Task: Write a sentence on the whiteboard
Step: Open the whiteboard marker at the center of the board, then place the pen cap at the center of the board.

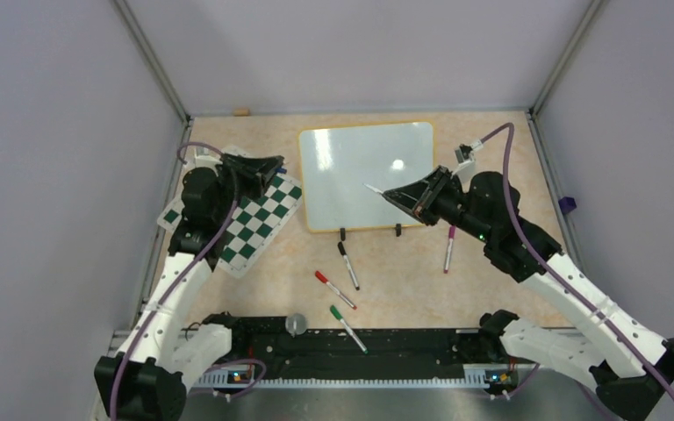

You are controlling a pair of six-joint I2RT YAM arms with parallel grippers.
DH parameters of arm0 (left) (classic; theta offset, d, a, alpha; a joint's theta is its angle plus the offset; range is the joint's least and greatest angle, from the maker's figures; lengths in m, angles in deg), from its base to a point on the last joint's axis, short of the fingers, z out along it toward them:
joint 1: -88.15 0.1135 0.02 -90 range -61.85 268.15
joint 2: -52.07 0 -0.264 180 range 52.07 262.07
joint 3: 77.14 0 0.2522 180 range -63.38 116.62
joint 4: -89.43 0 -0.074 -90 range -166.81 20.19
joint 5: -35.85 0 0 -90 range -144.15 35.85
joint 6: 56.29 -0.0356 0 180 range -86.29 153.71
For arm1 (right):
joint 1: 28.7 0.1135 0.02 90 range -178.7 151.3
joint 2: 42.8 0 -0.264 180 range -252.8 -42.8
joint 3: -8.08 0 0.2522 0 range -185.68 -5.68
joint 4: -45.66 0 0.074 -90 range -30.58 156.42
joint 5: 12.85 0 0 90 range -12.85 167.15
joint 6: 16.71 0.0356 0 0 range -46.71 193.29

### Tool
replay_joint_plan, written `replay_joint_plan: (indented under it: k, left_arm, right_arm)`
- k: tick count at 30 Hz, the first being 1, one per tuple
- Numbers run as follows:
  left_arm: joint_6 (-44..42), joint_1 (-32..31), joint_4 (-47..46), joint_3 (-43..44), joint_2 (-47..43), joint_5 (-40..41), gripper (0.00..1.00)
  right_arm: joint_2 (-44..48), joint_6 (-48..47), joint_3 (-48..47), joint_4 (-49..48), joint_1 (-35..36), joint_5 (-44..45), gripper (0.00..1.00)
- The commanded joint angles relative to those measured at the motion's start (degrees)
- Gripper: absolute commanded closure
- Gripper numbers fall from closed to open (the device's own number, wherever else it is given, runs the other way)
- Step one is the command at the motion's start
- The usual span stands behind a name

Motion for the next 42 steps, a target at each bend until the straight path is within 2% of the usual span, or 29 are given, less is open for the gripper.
replay_joint_plan:
  k: [1,5,9,13,17,24,26,28,29,32,33,42]
  left_arm:
    - [-17.33,0.26,30.71,2.48,-3.04,1.73,1.00]
    - [-24.98,0.27,41.45,-2.17,-4.79,5.00,1.00]
    - [-30.49,0.17,43.91,-4.93,-2.75,3.46,1.00]
    - [-35.39,0.15,43.33,-8.72,1.75,8.98,1.00]
    - [-37.40,0.07,42.43,-8.75,8.41,8.75,1.00]
    - [-37.10,0.07,40.38,-9.75,15.61,7.96,0.88]
    - [-36.88,0.07,40.80,-9.53,16.85,7.70,0.79]
    - [-36.59,0.07,41.04,-9.32,17.73,6.98,0.63]
    - [-36.34,0.07,41.75,-8.83,18.37,6.97,0.45]
    - [-36.55,0.07,44.53,-6.92,19.68,7.46,0.13]
    - [-36.76,0.07,45.67,-6.14,19.75,7.69,0.09]
    - [-46.04,0.07,53.79,4.19,17.23,3.20,0.07]
  right_arm:
    - [-1.92,-8.38,-6.47,15.18,-0.68,5.25,1.00]
    - [-4.41,-13.38,-10.18,21.37,-0.70,6.59,1.00]
    - [-4.91,-15.33,-10.71,22.25,-0.70,6.61,1.00]
    - [-5.52,-16.70,-12.04,25.46,-0.70,10.50,1.00]
    - [-5.25,-18.70,-13.28,27.16,-0.70,13.58,1.00]
    - [-5.79,-19.81,-13.32,26.79,-0.70,14.08,1.00]
    - [-5.84,-19.73,-12.97,26.35,-0.70,14.15,1.00]
    - [-5.84,-19.93,-12.69,26.01,-0.70,14.34,1.00]
    - [-5.85,-20.36,-12.75,25.93,-0.70,14.42,1.00]
    - [-5.95,-21.77,-12.83,25.93,-0.70,14.53,1.00]
    - [-5.85,-22.18,-12.68,25.89,-0.70,14.65,1.00]
    - [-7.36,-29.81,-14.24,26.57,-0.70,12.06,1.00]
